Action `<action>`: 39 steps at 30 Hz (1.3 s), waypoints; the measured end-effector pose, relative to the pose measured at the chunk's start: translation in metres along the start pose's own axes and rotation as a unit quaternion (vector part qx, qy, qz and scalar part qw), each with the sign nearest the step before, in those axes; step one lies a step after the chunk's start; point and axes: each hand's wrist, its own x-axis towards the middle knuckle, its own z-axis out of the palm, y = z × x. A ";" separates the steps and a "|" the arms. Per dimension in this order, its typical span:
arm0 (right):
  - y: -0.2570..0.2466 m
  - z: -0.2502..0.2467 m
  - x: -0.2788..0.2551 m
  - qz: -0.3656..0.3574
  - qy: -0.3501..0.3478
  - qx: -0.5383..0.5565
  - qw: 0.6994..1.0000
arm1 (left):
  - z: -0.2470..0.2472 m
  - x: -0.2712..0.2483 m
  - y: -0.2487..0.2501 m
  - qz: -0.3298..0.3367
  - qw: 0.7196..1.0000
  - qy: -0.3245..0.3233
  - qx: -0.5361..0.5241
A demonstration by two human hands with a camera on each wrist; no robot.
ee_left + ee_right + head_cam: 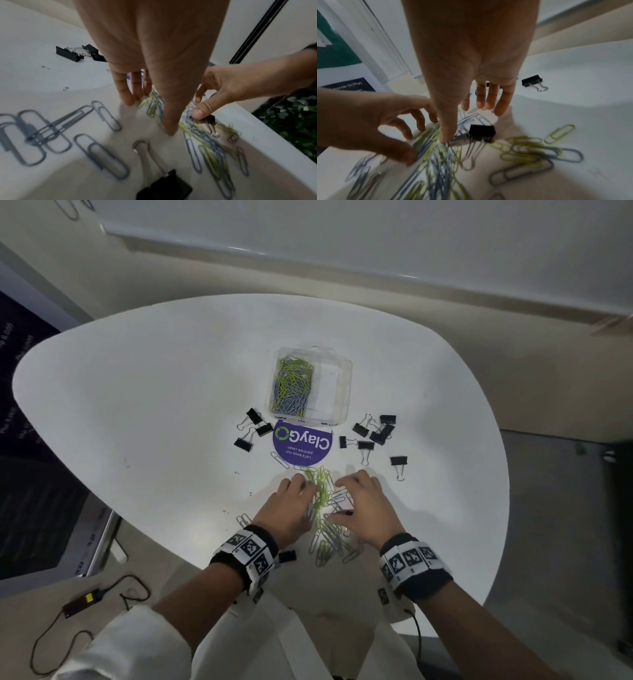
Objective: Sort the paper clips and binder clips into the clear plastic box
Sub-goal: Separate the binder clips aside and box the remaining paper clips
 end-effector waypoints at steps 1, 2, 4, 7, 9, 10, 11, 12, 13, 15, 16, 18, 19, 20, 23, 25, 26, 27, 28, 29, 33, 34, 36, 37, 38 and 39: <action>0.000 0.001 0.000 0.001 -0.005 0.010 1.000 | 0.003 0.002 0.000 0.006 1.000 0.006 -0.003; 0.000 0.003 0.000 -0.002 -0.005 0.028 1.000 | 0.006 0.004 -0.001 0.014 1.000 0.015 -0.007; -0.003 0.009 0.003 -0.018 0.004 0.033 0.999 | 0.010 0.008 -0.003 0.013 0.999 0.030 -0.029; -0.010 0.014 0.009 -0.012 0.026 0.035 0.999 | 0.012 0.011 -0.004 -0.004 0.995 0.049 -0.086; -0.015 0.015 0.012 0.000 0.036 0.054 0.998 | 0.010 0.012 -0.004 -0.031 0.986 0.072 -0.147; -0.016 0.017 0.014 0.001 0.035 0.052 0.998 | 0.009 0.011 -0.005 -0.054 0.978 0.080 -0.183; -0.017 0.017 0.015 0.000 0.031 0.043 0.999 | 0.007 0.011 -0.006 -0.078 0.969 0.084 -0.218; -0.018 0.019 0.017 -0.002 0.027 0.037 0.999 | 0.006 0.010 -0.007 -0.100 0.960 0.086 -0.249; -0.019 0.020 0.019 -0.003 0.028 0.038 0.999 | 0.006 0.009 -0.008 -0.114 0.950 0.090 -0.276; -0.019 0.022 0.023 -0.003 0.043 0.061 0.997 | 0.005 0.008 -0.010 -0.141 0.930 0.102 -0.325; -0.019 0.021 0.024 0.001 0.048 0.072 0.996 | 0.005 0.007 -0.011 -0.160 0.917 0.108 -0.349; -0.020 0.019 0.027 0.008 0.048 0.090 0.995 | 0.003 0.007 -0.012 -0.190 0.891 0.115 -0.395; -0.020 0.018 0.028 0.012 0.048 0.098 0.994 | 0.001 0.007 -0.012 -0.200 0.879 0.115 -0.417; -0.020 0.017 0.029 0.017 0.049 0.108 0.993 | -0.001 0.007 -0.013 -0.210 0.867 0.112 -0.439; -0.016 0.017 0.030 0.038 0.055 0.177 0.982 | -0.008 0.009 -0.010 -0.243 0.806 0.103 -0.530; -0.015 0.017 0.029 0.054 0.064 0.239 0.967 | -0.012 0.011 -0.007 -0.272 0.746 0.104 -0.599; -0.014 0.016 0.029 0.062 0.068 0.271 0.958 | -0.013 0.013 -0.006 -0.283 0.720 0.110 -0.625; -0.014 0.015 0.029 0.067 0.069 0.296 0.950 | -0.014 0.014 -0.005 -0.293 0.701 0.117 -0.640; -0.013 0.015 0.028 0.071 0.065 0.314 0.944 | -0.015 0.015 -0.005 -0.303 0.689 0.121 -0.647; -0.014 0.014 0.028 0.077 0.055 0.325 0.941 | -0.015 0.016 -0.005 -0.309 0.679 0.122 -0.655; -0.019 0.007 0.028 0.141 0.028 0.376 0.915 | -0.019 0.013 -0.006 -0.332 0.606 0.105 -0.716; -0.020 0.005 0.028 0.158 0.028 0.393 0.906 | -0.020 0.012 -0.007 -0.337 0.600 0.094 -0.720; -0.023 0.001 0.026 0.174 0.023 0.434 0.884 | -0.018 0.013 -0.011 -0.341 0.637 0.071 -0.688; -0.023 0.000 0.025 0.164 0.021 0.428 0.889 | -0.017 0.012 -0.012 -0.331 0.691 0.062 -0.639; -0.023 0.000 0.025 0.137 0.021 0.392 0.910 | -0.016 0.012 -0.014 -0.312 0.760 0.057 -0.568; -0.023 0.002 0.024 0.103 0.018 0.339 0.935 | -0.015 0.011 -0.014 -0.281 0.828 0.055 -0.481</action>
